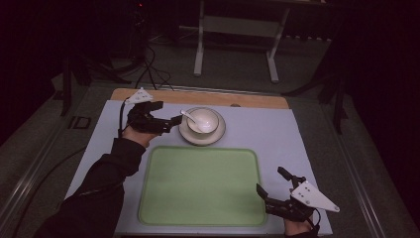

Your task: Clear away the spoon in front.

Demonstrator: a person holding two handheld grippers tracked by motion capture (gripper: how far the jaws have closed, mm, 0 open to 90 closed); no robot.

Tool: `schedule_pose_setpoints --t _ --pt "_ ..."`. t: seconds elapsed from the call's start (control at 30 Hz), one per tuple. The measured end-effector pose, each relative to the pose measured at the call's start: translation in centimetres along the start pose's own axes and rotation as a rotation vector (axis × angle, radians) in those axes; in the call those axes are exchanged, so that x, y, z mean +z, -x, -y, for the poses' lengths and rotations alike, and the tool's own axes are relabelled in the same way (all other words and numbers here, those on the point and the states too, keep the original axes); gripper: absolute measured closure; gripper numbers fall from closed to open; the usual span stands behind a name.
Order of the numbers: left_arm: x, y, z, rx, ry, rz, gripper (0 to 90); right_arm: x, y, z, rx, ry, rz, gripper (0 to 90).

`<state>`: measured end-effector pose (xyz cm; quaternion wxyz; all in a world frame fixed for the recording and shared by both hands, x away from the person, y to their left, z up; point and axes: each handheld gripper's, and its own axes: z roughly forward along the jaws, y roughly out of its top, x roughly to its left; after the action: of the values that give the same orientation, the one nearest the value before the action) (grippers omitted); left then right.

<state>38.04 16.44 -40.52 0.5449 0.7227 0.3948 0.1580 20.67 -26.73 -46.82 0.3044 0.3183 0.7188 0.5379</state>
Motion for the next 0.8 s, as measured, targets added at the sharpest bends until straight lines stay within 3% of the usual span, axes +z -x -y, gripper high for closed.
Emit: schedule_pose_setpoints --t 0.2,0.3,0.53,0.8 --pt "2.2 -1.6 0.5 -0.148 -0.002 -0.004 5.0 0.0 0.0 0.0 -0.002 -0.001 -0.003 13.3" --pt "3.1 -2.5 1.1 -0.202 -0.002 0.0 5.8 0.1 0.0 0.1 -0.003 -0.005 -0.004 13.4" --pt "4.9 -4.1 2.7 -0.347 0.026 0.033 7.3 0.1 0.0 0.1 -0.001 -0.008 -0.008 13.4" --pt "6.5 -4.9 3.9 -0.392 0.026 0.034 17.3 0.1 -0.1 0.1 -0.004 -0.009 -0.011 13.4"
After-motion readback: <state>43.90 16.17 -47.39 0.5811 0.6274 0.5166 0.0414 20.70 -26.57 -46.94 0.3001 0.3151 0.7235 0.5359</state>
